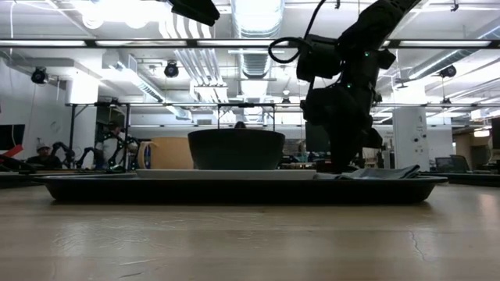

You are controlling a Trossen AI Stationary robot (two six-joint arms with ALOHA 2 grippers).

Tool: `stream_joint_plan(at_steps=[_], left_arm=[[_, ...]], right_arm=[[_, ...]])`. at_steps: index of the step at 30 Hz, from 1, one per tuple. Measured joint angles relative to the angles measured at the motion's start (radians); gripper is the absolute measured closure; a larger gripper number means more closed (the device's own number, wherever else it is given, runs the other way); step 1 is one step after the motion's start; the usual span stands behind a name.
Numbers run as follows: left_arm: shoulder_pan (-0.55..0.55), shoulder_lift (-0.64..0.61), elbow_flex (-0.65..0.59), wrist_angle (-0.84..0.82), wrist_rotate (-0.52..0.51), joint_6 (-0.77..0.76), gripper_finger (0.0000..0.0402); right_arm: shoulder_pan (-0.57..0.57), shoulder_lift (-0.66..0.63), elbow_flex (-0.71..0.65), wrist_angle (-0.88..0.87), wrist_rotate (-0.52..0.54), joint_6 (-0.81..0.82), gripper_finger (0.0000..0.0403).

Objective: Set up tray
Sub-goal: Put the blue fork on top of the gray table napkin on the black serving tray

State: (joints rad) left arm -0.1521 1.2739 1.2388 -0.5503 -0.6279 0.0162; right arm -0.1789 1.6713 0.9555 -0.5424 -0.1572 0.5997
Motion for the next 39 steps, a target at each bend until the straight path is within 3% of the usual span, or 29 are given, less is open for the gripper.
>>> stream_joint_plan(at_steps=[9,14,19,27,33,39], left_arm=[[0.000,0.000,0.000,-0.002,0.000,0.000,0.0140],[0.000,0.000,0.000,-0.004,0.001,0.000,0.0140],[0.000,0.000,0.000,-0.008,0.000,-0.021,0.0140],[0.001,-0.004,0.000,-0.017,-0.007,-0.104,0.0140],[0.001,-0.007,-0.001,-0.034,-0.007,-0.105,0.0140],[0.002,-0.007,-0.001,-0.038,-0.007,-0.105,0.0140]], right_arm=[[0.005,-0.003,-0.004,-0.002,-0.004,-0.011,0.0392],[0.034,-0.014,0.015,0.003,0.003,0.044,0.0370],[0.072,-0.013,0.016,0.001,0.163,0.252,0.0331],[0.092,-0.013,0.022,0.007,0.305,0.473,0.0274],[0.161,-0.011,0.020,0.007,0.372,0.580,0.0252],[0.202,0.045,0.019,0.002,0.394,0.635,0.0255]])
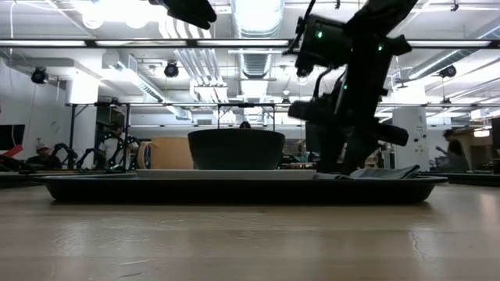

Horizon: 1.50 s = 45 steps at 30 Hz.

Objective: Set up tray
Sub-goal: Put the blue fork on top of the gray table napkin on the black serving tray

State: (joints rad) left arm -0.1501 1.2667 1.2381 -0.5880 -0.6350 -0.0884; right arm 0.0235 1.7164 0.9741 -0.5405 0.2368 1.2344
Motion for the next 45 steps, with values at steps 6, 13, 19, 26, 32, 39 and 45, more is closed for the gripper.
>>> stream_joint_plan(at_steps=[6,13,19,26,32,39,45], left_arm=[[0.000,-0.005,0.000,-0.016,0.000,0.007,0.0140],[0.000,-0.010,0.000,-0.040,0.000,0.007,0.0140],[0.000,-0.010,0.000,-0.045,0.001,0.007,0.0140],[0.000,-0.010,0.000,-0.045,0.001,0.007,0.0140],[0.000,-0.010,0.000,-0.045,0.003,0.007,0.0140],[0.000,-0.010,0.000,-0.048,0.005,0.007,0.0140],[0.000,-0.010,0.000,-0.052,0.005,0.007,0.0140]], right_arm=[[-0.004,0.066,0.013,0.005,0.013,-0.010,0.0269],[-0.002,0.095,0.049,-0.003,0.037,-0.036,0.0306],[-0.002,0.092,0.097,-0.073,0.061,-0.061,0.0359],[0.003,0.094,0.100,-0.082,0.082,-0.068,0.0394],[0.003,0.098,0.099,-0.083,0.082,-0.068,0.0394],[0.003,0.098,0.099,-0.084,0.076,-0.073,0.0394],[0.003,0.098,0.098,-0.084,0.070,-0.074,0.0389]])
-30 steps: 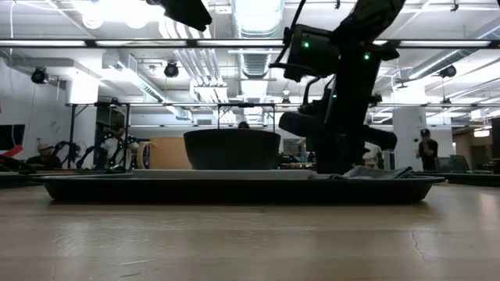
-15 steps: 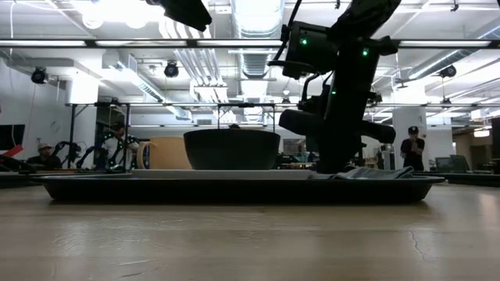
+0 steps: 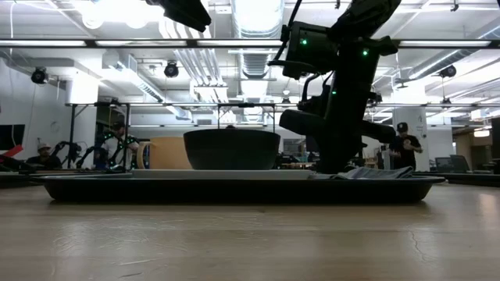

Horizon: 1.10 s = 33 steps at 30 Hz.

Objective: Set up tray
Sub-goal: Put the blue fork on top of the gray table napkin on the black serving tray

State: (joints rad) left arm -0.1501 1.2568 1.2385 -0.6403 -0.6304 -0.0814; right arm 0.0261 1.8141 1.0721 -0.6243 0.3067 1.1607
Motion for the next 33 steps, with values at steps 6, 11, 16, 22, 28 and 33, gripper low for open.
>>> stream_joint_plan(at_steps=[6,11,16,22,28,33], left_arm=[[0.000,0.000,0.000,0.000,0.000,0.000,0.0140],[0.000,0.000,0.000,0.000,0.000,0.000,0.0140],[0.000,0.000,0.000,0.000,0.000,0.000,0.0140],[0.000,0.000,0.000,0.000,-0.001,0.000,0.0140],[0.000,0.000,0.000,0.000,-0.001,0.000,0.0140],[0.000,0.000,0.000,0.000,-0.001,0.000,0.0140]], right_arm=[[0.000,0.000,0.000,0.001,-0.023,-0.008,0.0368],[0.000,-0.005,0.000,-0.001,-0.026,-0.009,0.0355],[0.000,-0.029,-0.001,-0.011,-0.023,-0.014,0.0349],[0.000,-0.045,-0.001,-0.020,-0.012,0.031,0.0350],[0.002,-0.016,-0.001,-0.020,-0.012,0.068,0.0347],[0.002,-0.003,-0.001,-0.024,-0.011,0.071,0.0346]])
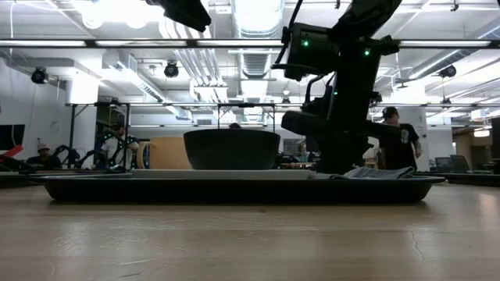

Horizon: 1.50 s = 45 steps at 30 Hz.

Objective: Set up tray
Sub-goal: Put the blue fork on top of the gray table napkin on the black serving tray

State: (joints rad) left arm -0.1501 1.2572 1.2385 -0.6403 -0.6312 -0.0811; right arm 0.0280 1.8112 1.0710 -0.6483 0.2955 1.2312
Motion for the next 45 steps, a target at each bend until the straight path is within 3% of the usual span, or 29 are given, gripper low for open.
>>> stream_joint_plan(at_steps=[10,17,26,45], left_arm=[[0.000,0.000,0.000,0.000,0.000,0.000,0.0140],[0.000,0.000,0.000,0.000,0.000,0.000,0.0140],[0.000,0.000,0.000,0.000,0.000,0.000,0.0140],[0.000,0.000,0.000,-0.025,0.000,0.019,0.0140]], right_arm=[[0.000,0.004,-0.011,0.003,0.015,0.022,0.0349],[0.000,0.004,-0.009,0.003,0.015,-0.005,0.0387],[0.000,0.004,0.034,0.001,0.046,-0.007,0.0392],[0.009,0.074,0.083,0.008,0.110,0.157,0.0394]])
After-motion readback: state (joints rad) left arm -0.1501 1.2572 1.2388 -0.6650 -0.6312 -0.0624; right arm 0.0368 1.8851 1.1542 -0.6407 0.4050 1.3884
